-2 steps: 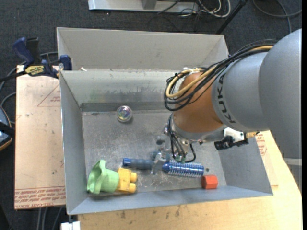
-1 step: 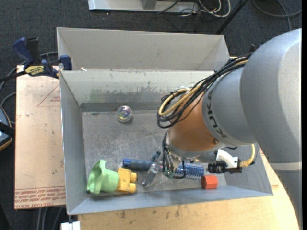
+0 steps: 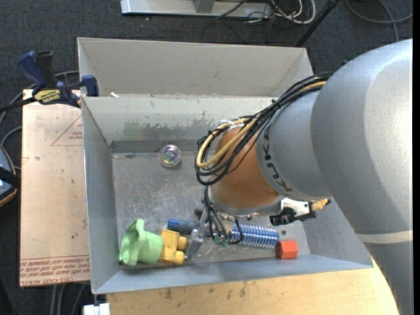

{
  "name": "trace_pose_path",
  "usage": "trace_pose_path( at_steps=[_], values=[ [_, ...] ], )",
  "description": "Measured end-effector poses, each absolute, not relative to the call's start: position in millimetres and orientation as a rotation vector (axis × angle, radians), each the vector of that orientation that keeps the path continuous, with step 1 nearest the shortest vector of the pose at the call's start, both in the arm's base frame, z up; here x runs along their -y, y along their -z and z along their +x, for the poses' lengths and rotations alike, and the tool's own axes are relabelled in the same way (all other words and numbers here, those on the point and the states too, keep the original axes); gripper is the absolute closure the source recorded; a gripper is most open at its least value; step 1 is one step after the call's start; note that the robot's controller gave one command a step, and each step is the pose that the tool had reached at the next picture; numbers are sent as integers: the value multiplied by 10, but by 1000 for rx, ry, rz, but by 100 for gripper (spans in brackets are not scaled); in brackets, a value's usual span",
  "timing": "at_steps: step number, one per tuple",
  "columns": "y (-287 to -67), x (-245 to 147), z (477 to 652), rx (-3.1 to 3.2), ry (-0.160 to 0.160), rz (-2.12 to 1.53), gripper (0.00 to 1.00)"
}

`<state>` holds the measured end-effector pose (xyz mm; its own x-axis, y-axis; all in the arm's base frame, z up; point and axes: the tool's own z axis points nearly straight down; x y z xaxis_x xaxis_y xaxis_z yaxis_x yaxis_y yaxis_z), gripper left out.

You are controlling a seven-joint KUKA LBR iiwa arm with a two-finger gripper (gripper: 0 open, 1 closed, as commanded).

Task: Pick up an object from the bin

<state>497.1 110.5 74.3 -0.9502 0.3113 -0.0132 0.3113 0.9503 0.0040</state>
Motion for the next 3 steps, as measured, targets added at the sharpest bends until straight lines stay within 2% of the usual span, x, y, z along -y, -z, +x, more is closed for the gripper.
trace_pose_path(
  at_steps=[1, 3],
  values=[
    [-750, -1129, 4970, -3092, -10, 492, 100],
    [-1855, -1141, 4991, -3099, -4, 488, 100]
  ],
)
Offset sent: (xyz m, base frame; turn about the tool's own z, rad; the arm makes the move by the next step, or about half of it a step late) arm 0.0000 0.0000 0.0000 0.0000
